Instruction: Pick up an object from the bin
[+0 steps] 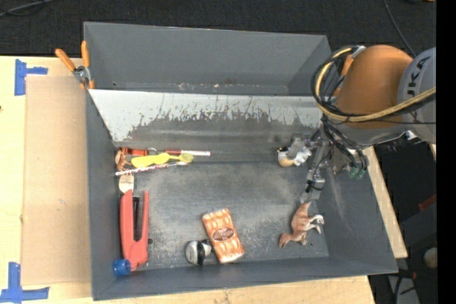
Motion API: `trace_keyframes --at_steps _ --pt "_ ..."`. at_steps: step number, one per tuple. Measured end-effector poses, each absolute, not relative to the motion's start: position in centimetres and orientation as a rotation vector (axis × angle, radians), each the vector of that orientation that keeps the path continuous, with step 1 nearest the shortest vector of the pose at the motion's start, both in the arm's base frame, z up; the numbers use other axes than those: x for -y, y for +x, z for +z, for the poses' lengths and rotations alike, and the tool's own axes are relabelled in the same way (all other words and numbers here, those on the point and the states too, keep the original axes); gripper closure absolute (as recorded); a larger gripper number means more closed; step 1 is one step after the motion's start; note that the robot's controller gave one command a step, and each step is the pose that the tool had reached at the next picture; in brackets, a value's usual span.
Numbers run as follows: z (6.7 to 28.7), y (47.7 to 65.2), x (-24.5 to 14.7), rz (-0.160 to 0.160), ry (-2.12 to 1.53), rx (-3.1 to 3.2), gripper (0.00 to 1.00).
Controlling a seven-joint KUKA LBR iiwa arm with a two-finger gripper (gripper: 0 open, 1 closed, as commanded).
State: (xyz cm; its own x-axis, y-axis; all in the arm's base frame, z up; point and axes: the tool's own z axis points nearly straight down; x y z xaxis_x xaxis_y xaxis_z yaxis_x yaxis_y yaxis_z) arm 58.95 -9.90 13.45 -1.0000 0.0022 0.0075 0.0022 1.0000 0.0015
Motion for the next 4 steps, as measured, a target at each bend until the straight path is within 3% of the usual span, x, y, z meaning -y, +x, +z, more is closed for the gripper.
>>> trace_keyframes --at_steps 1,2,3,4 --pt "13.9 59.1 9.8 -0.001 0.001 3.141 0.0" --pt "10.1 54.3 11.0 -0.002 0.274 3.132 0.0" --pt "10.1 52.4 11.7 -0.005 0.576 3.084 0.0" --pt "10.0 48.7 10.8 -0.011 0.943 2.987 0.0"
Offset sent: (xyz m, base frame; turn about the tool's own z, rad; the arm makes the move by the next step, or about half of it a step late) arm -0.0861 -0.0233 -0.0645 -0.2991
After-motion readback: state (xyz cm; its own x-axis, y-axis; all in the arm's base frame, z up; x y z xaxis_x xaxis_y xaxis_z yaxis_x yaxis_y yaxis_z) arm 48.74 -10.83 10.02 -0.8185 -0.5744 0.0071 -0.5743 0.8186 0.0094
